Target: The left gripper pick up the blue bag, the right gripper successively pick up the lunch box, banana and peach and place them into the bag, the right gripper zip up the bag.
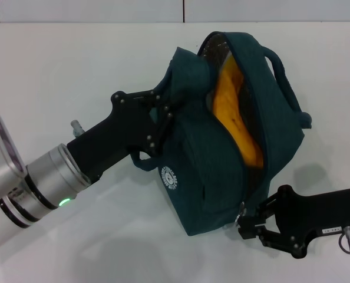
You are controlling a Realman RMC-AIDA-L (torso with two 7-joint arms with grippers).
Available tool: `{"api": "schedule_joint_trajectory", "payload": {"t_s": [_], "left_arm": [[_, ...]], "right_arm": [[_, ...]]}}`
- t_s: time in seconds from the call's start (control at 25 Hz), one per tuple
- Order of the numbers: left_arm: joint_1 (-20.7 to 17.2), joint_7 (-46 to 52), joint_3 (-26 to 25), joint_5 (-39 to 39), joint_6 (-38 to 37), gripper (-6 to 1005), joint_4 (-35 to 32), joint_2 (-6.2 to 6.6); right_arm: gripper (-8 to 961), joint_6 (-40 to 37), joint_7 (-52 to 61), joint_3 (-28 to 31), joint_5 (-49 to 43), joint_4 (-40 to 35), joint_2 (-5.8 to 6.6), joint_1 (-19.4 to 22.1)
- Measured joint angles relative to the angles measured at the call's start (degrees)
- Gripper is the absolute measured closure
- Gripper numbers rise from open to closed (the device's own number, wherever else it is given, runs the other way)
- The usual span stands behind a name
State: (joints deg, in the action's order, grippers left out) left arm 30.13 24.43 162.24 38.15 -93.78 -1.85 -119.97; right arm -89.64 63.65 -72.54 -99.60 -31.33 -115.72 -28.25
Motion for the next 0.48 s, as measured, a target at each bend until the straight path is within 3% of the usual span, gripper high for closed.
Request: {"api": "schedule_joint_trajectory", "payload": {"t_s": [0.2,0.48], "left_arm": [[-0.13,0.0,0.0,-0.01,0.0,966,-0.04,0.0],[-0.16,0.0,0.0,-0.01,0.0,965,-0.09,0.0]], "right_arm": [[848,0.0,0.2,-0.03,0.08,0.11,0.16,0.42],[831,-2.68,1.86,-0.21,-1.19,-0.21,0.8,0.93]]}}
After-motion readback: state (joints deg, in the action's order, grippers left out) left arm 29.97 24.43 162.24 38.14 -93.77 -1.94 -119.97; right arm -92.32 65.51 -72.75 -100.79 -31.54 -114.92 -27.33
